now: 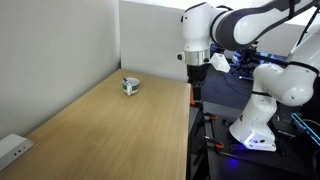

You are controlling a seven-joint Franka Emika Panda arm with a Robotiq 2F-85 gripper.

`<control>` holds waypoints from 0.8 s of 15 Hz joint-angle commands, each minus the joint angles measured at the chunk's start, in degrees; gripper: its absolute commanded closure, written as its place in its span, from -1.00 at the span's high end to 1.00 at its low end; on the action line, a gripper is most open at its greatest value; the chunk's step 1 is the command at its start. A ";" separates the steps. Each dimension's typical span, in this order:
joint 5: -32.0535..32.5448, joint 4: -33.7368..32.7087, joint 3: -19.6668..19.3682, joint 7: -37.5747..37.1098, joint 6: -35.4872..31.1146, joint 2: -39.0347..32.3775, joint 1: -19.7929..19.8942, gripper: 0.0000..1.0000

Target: Take the marker out of the mug and put it on the counter.

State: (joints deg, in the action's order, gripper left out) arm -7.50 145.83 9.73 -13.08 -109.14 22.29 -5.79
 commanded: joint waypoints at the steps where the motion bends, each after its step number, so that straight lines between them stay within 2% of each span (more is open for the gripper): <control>1: 1.35 0.54 -0.24 0.94 -2.39 0.19 -0.09 1.00; 8: 9.52 1.90 -0.96 0.57 -13.66 0.53 1.90 1.00; 12: 14.47 2.47 -2.27 -0.48 -22.54 0.63 4.83 1.00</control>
State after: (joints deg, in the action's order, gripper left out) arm 3.93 147.17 8.29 -12.80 -126.16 22.28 -2.96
